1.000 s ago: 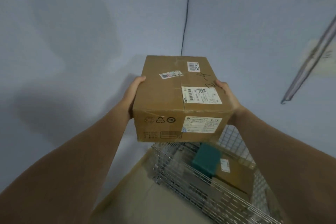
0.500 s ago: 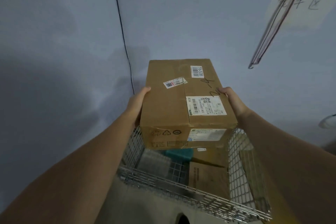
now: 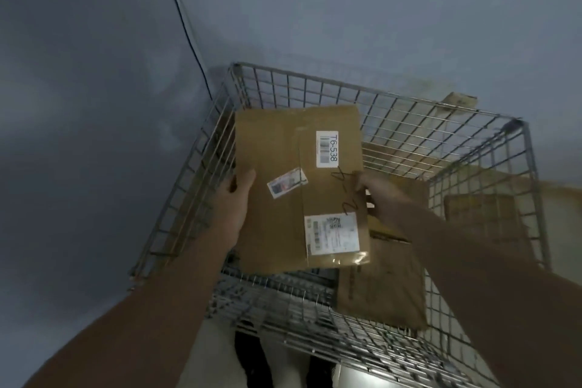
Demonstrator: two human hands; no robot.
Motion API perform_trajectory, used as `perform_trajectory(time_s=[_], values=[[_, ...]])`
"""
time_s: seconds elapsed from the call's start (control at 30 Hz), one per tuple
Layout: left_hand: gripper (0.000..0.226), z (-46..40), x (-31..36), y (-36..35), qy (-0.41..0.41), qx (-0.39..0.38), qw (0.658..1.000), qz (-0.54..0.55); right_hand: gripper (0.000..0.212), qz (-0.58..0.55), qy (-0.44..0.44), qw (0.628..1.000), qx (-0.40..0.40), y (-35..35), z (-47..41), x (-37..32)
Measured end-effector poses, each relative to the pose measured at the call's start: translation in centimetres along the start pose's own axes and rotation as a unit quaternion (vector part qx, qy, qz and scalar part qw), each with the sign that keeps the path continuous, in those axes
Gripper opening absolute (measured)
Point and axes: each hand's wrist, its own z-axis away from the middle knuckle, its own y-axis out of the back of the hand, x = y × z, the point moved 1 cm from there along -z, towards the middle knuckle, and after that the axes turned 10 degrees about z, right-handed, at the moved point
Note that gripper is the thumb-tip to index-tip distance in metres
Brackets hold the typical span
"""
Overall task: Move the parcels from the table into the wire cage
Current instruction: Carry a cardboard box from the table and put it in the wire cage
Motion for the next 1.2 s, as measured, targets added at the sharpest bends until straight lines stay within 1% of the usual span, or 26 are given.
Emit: perform_trajectory(time_s=[0.03, 0.1, 0.17, 0.2, 0.23, 0.27, 0.33, 0.37, 0.43, 0.47, 0.5, 0.57, 0.63, 0.67, 0.7, 0.73, 0.77, 0.8, 0.83, 0.9, 0.97, 1.07, 1.1, 1.13, 1.17, 1.2], values=[[0.051, -1.3, -2.2, -0.4, 0.015, 0.017, 1.000, 0.000, 0.023, 0.013, -0.012, 1.000, 0.020, -1.0, -1.9, 0.9], [0.093, -3.8, -7.2, -0.7, 0.060, 0.045, 0.997, 0.020, 0.022, 0.038, -0.017, 0.998, 0.038, -3.0, -5.6, 2.9], [0.132, -6.8, -12.8, -0.2, 0.120, 0.084, 0.988, 0.039, 0.018, 0.066, -0.009, 0.998, 0.019, -4.9, -9.3, 5.0], [0.144, -8.0, -15.2, 0.1, 0.154, 0.108, 0.981, 0.045, 0.024, 0.086, -0.003, 0.996, 0.001, -6.0, -11.0, 6.0], [0.148, -8.7, -17.4, 0.4, 0.190, 0.132, 0.971, 0.054, 0.033, 0.115, 0.005, 0.993, -0.016, -7.1, -12.8, 6.9], [0.143, -8.9, -18.9, 0.4, 0.218, 0.149, 0.962, 0.070, 0.043, 0.155, 0.014, 0.987, -0.035, -8.3, -14.1, 7.5], [0.123, -9.9, -22.5, 1.0, 0.261, 0.167, 0.944, 0.117, 0.067, 0.247, 0.036, 0.965, -0.079, -11.0, -16.5, 8.4], [0.127, -11.0, -24.9, 1.7, 0.282, 0.170, 0.935, 0.133, 0.078, 0.288, 0.045, 0.952, -0.095, -12.4, -17.5, 8.6], [0.156, -14.4, -31.7, 3.5, 0.332, 0.170, 0.923, 0.097, 0.090, 0.367, 0.061, 0.922, -0.107, -14.7, -19.7, 9.4], [0.164, -16.1, -35.2, 4.6, 0.350, 0.153, 0.919, 0.100, 0.092, 0.412, 0.074, 0.902, -0.102, -15.7, -20.7, 9.7], [0.165, -18.5, -39.7, 5.8, 0.371, 0.151, 0.908, 0.121, 0.092, 0.454, 0.086, 0.882, -0.095, -16.4, -21.7, 10.2], [0.168, -21.0, -44.5, 6.9, 0.387, 0.143, 0.899, 0.146, 0.094, 0.519, 0.114, 0.843, -0.085, -17.5, -23.4, 10.6], [0.175, -21.1, -45.7, 6.3, 0.385, 0.162, 0.895, 0.158, 0.103, 0.558, 0.132, 0.813, -0.100, -18.5, -24.7, 10.3], [0.172, -20.0, -44.5, 5.5, 0.385, 0.172, 0.895, 0.145, 0.106, 0.578, 0.139, 0.796, -0.113, -19.0, -25.2, 10.1], [0.161, -18.6, -41.8, 4.6, 0.393, 0.182, 0.889, 0.150, 0.106, 0.601, 0.146, 0.776, -0.121, -19.7, -25.6, 9.8], [0.139, -16.9, -38.2, 3.4, 0.410, 0.199, 0.879, 0.141, 0.105, 0.622, 0.152, 0.758, -0.122, -20.4, -25.8, 9.6], [0.116, -15.0, -34.5, 1.9, 0.438, 0.210, 0.863, 0.140, 0.101, 0.635, 0.157, 0.747, -0.118, -21.0, -25.8, 9.5], [0.103, -13.5, -32.3, 1.0, 0.465, 0.213, 0.847, 0.145, 0.096, 0.639, 0.160, 0.744, -0.113, -21.6, -25.6, 9.6], [0.097, -12.8, -31.5, 0.6, 0.481, 0.211, 0.835, 0.165, 0.092, 0.635, 0.161, 0.748, -0.110, -21.9, -25.3, 10.1], [0.091, -12.2, -31.2, 0.3, 0.486, 0.184, 0.830, 0.201, 0.086, 0.626, 0.156, 0.757, -0.110, -21.7, -25.3, 11.1], [0.089, -12.1, -31.7, 0.0, 0.494, 0.175, 0.820, 0.229, 0.083, 0.624, 0.143, 0.759, -0.117, -21.0, -25.9, 11.9], [0.088, -13.1, -33.5, -1.0, 0.509, 0.152, 0.818, 0.220, 0.078, 0.615, 0.118, 0.772, -0.108, -19.6, -27.5, 13.5], [0.085, -13.5, -34.5, -1.3, 0.514, 0.142, 0.815, 0.229, 0.075, 0.620, 0.114, 0.770, -0.098, -19.3, -27.9, 14.4], [0.080, -13.6, -34.6, -1.7, 0.514, 0.139, 0.819, 0.215, 0.073, 0.627, 0.115, 0.765, -0.087, -19.0, -28.3, 15.4], [0.077, -14.0, -35.4, -1.9, 0.517, 0.122, 0.821, 0.209, 0.071, 0.634, 0.117, 0.760, -0.076, -18.8, -28.5, 16.5], [0.076, -14.1, -35.6, -1.9, 0.518, 0.104, 0.829, 0.181, 0.070, 0.638, 0.117, 0.758, -0.067, -18.5, -28.6, 17.6]])
